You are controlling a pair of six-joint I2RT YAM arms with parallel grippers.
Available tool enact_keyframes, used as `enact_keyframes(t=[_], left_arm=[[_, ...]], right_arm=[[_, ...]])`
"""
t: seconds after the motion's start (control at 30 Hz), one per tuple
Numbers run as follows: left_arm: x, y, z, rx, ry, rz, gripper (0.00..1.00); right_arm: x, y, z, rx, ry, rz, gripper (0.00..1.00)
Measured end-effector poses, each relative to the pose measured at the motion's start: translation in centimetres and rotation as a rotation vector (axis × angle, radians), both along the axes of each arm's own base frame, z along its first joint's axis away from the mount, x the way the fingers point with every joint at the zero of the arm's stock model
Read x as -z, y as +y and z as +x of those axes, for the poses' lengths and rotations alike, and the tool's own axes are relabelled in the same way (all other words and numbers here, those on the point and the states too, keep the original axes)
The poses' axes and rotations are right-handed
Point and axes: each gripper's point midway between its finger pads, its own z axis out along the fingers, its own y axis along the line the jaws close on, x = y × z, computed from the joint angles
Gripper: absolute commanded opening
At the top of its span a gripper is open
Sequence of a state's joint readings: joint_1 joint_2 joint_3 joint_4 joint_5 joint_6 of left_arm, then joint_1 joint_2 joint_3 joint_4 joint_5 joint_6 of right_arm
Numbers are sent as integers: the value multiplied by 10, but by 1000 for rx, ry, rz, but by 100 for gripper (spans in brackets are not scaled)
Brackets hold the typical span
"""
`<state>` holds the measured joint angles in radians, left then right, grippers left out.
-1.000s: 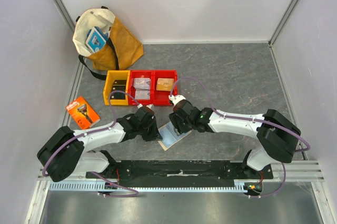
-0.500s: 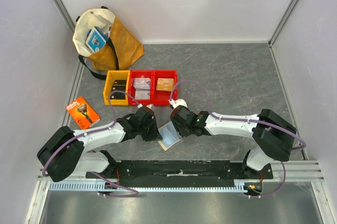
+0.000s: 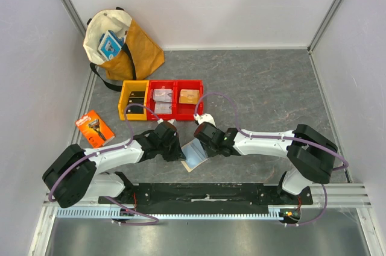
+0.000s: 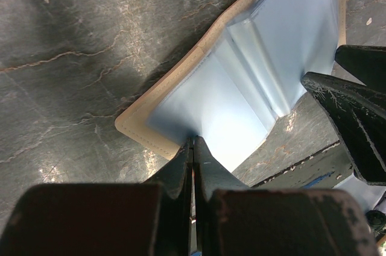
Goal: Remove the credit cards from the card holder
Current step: Remove the credit card from the card holder.
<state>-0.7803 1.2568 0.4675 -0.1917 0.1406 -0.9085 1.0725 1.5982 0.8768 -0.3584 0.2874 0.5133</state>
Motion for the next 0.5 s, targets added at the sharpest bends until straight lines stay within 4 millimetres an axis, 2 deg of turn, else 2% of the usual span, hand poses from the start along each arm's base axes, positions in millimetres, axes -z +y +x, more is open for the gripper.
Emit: enact_keyframes(t=[0.33,0.5], left_arm=[[0,0,0,1,1,0,2],[0,0,0,0,1,0,2]], right_arm=[[0,3,-2,-8,-2,5,26],[0,7,-4,-24,7,20,10]])
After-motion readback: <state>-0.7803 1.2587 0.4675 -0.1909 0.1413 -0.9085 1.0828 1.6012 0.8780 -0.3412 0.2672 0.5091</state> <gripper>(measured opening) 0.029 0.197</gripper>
